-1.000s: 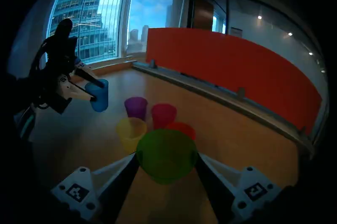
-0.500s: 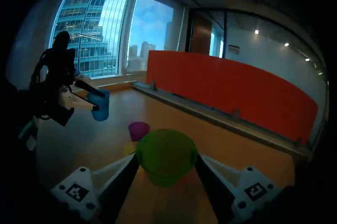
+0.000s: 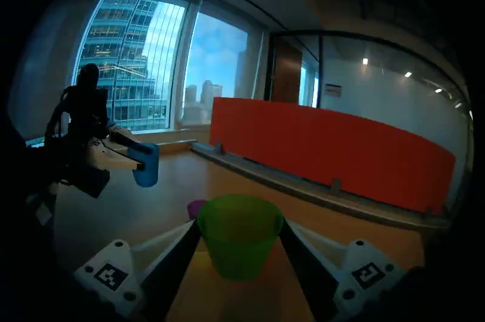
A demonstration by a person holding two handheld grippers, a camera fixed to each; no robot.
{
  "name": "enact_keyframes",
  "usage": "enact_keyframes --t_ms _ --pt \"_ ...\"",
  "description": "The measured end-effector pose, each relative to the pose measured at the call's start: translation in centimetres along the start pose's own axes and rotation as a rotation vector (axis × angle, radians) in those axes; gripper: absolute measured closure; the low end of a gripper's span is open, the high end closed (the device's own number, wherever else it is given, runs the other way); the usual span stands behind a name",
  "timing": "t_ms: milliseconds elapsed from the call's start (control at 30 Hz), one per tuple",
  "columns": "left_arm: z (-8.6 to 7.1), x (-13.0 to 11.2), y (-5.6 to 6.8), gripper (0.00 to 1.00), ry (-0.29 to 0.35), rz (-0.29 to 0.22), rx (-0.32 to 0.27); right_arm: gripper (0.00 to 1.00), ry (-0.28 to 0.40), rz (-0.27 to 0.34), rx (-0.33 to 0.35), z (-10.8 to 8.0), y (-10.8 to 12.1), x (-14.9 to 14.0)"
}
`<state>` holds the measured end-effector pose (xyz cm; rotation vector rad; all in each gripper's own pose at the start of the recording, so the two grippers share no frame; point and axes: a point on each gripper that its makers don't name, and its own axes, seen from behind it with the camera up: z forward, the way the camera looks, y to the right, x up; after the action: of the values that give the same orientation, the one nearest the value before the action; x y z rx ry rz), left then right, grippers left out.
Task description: Pour water
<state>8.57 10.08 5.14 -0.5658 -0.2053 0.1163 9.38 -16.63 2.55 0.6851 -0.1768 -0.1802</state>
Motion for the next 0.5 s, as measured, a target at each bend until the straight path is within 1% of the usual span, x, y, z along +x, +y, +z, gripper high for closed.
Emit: enact_keyframes --t_ms 267,500 --pt "-0.4 1.3 0.1 0.14 0.05 -0.043 -0.002 0.07 0.04 0.014 -0.001 0.2 0.0 0.9" --pt "-0.5 1.8 0.0 0.14 0.071 -0.033 0.004 0.07 0.047 0.013 0.006 0.4 -0.1 1.2"
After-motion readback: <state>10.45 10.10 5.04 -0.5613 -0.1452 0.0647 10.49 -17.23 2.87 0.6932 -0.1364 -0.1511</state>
